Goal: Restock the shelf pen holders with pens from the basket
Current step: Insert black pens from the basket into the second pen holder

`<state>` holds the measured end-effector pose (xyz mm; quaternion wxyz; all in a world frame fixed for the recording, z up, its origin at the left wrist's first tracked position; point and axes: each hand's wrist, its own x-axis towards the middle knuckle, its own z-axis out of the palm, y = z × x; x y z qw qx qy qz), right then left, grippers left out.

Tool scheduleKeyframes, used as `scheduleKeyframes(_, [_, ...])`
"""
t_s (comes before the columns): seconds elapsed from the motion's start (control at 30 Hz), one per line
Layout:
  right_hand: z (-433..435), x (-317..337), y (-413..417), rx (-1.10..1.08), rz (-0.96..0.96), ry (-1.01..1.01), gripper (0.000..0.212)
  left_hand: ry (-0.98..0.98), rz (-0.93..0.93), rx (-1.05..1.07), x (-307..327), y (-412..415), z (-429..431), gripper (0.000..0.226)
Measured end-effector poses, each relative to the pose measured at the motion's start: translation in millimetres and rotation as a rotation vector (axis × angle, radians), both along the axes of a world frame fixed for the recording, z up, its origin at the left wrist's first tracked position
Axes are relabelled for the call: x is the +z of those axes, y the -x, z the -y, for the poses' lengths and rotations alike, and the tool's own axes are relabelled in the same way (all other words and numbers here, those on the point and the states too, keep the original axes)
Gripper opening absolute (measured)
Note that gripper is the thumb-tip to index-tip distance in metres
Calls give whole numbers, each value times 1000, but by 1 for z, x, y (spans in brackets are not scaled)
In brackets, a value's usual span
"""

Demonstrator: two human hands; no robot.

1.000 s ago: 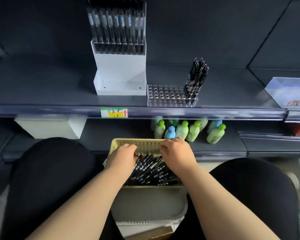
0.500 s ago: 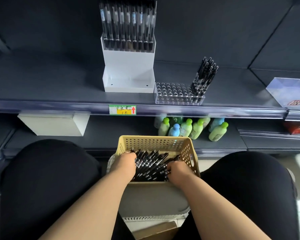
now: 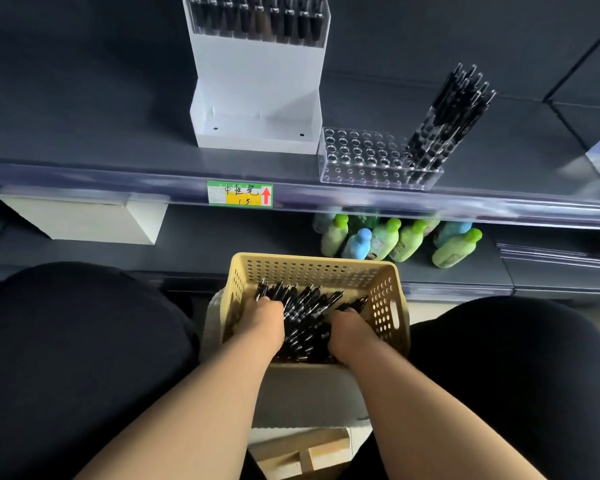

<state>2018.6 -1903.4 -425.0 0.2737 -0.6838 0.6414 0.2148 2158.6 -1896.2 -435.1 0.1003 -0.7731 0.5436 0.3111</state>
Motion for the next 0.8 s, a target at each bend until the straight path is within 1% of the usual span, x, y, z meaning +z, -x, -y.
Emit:
scheduleKeyframes(0.07, [6,-7,0,-12,-7,-22,55,52,38,-69,-9,-2,3,42])
scheduleKeyframes(0.13, [12,-9,0,1,-32,-26,59,87,51,-54,-18,-4,7,39])
scheduleKeyframes(0.2, [17,-14,0,51,-49,-17,53,109,49,-48,-14,-5,10,46])
scheduleKeyframes(0.27, [21,-18,-1,101,-55,12,41,135,10,-13,-18,-7,15,41])
scheduleKeyframes(0.3, [23,-19,-1,114,-63,20,38,98,15,-26,-19,-5,18,37])
scheduleKeyframes(0.37, [27,-19,-1,122,-56,22,36,23,28,21,-16,-2,22,36])
scheduleKeyframes(0.43, [31,-17,-1,146,-52,36,35,-60,6,14,-15,4,22,31])
scheduleKeyframes(0.5, [30,-16,0,207,-83,77,34,-47,1,10,-13,7,21,31])
scheduleKeyframes(0.57, [27,-18,1,257,-88,156,31,7,-26,37,-12,7,20,31])
scheduleKeyframes(0.63, [24,-21,2,242,-37,241,28,74,-84,98,-11,6,19,28])
scheduleKeyframes(0.7, [23,-21,2,174,48,307,28,145,-153,149,-11,5,19,24])
scheduleKeyframes(0.73, [23,-20,1,124,102,347,29,172,-192,166,-11,4,18,23])
scheduleKeyframes(0.8, [23,-14,-1,-67,271,414,30,213,-259,197,-8,3,16,24])
